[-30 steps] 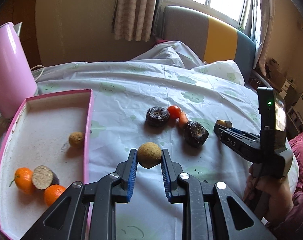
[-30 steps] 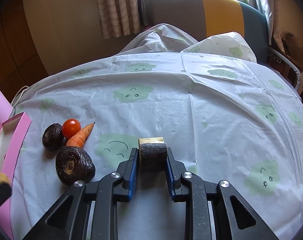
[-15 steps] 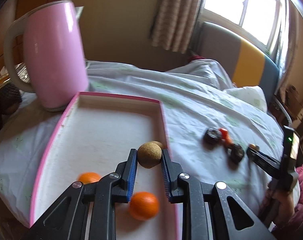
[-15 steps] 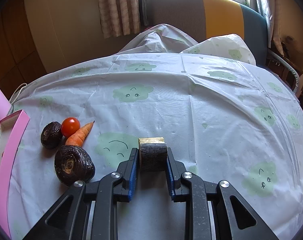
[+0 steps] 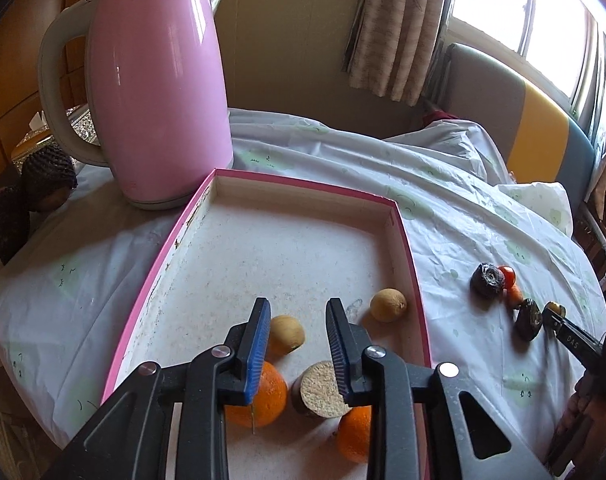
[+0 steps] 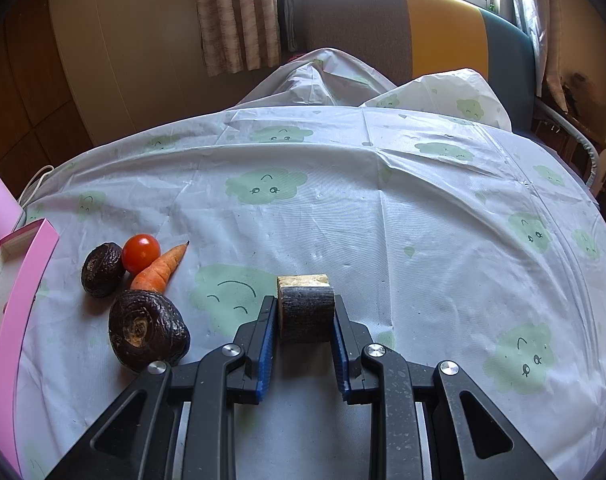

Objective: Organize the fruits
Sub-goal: 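Carry the brown fruit into the pink tray and open the left tool, then carry the dark cut slice into the tray and open the right tool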

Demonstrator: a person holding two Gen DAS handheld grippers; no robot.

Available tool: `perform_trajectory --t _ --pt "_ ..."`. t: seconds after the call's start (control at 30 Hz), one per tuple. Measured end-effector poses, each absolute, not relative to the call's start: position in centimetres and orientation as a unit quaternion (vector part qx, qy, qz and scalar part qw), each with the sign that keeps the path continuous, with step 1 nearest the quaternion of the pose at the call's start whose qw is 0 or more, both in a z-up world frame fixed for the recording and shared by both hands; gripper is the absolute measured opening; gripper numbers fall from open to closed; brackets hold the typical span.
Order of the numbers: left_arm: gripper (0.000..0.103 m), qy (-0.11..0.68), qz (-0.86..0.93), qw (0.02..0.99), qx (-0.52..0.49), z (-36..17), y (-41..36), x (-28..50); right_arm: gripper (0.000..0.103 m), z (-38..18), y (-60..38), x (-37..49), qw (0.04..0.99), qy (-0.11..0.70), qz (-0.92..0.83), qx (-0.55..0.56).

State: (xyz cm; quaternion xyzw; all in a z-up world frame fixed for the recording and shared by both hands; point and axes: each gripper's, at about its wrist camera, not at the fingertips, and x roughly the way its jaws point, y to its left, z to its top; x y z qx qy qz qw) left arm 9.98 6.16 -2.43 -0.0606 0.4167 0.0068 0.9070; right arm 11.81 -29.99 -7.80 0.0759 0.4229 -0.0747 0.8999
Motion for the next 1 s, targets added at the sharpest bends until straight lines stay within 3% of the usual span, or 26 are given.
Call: perform_trajectory --t 0.5,1.0 --pt "0.031 0.408 -0.013 0.912 -0.039 -2.0 5.0 7.9 0.025 -5.4 -26.3 8.6 0.917 0.392 -0.038 0.062" --pt "0.031 0.394 -0.003 0.918 -0.044 -1.5 6.4 6.0 0.025 -1.7 -12.3 8.0 0.911 0.375 0.168 0.042"
